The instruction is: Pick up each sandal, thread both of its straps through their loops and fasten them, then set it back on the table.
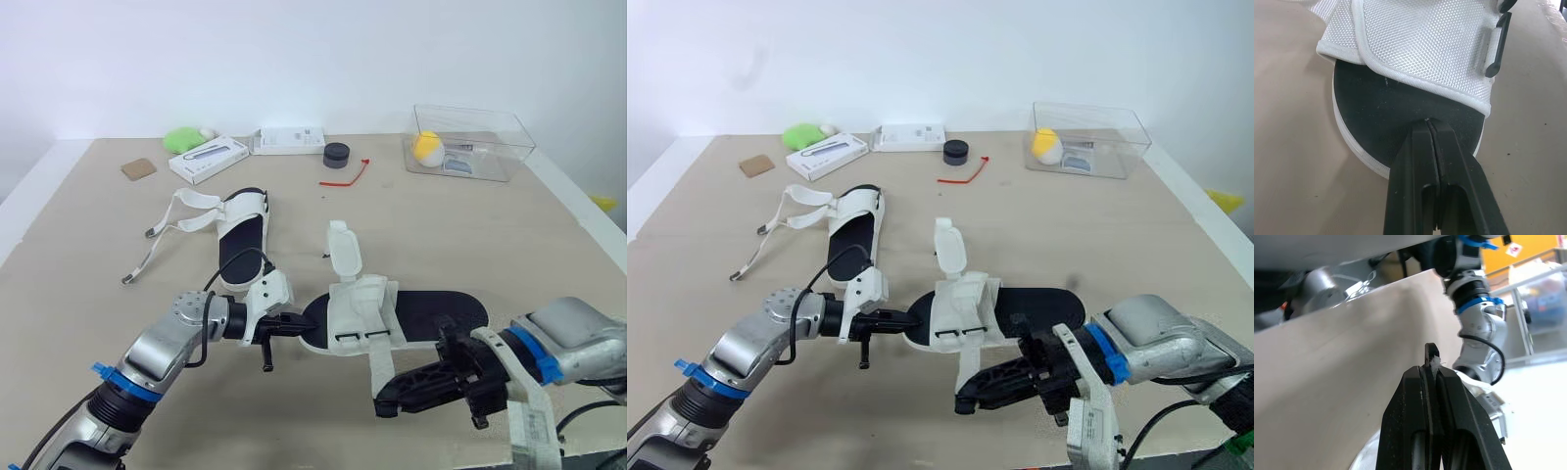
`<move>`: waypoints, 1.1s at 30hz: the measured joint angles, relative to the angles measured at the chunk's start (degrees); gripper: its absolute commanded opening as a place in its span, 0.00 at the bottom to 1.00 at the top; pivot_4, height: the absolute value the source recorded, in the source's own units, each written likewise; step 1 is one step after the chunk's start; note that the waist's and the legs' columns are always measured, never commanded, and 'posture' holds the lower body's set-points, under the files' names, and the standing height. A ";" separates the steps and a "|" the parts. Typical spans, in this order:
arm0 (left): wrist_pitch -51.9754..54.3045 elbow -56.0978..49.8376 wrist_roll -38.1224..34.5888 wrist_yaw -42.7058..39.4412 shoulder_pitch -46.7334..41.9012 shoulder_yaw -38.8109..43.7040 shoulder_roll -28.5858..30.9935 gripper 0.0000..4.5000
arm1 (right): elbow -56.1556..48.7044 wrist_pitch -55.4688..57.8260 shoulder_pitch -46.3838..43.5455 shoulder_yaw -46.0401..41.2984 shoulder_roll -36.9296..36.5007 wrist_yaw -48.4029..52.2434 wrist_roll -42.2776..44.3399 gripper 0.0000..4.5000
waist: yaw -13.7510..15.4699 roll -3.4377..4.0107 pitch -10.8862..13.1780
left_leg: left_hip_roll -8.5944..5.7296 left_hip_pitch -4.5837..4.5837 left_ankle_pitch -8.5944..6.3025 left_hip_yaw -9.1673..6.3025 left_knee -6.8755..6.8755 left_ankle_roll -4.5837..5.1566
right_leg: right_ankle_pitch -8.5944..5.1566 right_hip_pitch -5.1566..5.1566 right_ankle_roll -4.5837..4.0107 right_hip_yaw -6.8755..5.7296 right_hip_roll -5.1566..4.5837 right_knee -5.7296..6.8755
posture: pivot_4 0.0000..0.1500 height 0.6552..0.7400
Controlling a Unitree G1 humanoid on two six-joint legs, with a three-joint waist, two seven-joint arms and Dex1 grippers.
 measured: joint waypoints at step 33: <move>-0.42 0.13 0.09 0.25 -0.31 -0.50 -0.70 0.00 | 9.32 98.53 -23.06 -13.21 22.46 -2.39 29.38 0.01 | 0.72 -0.06 0.03 | 0.00 -0.38 -0.05 -0.10 0.15 0.06 | 0.07 -0.21 0.06 -0.08 0.05 -0.04 | 1.00 1.00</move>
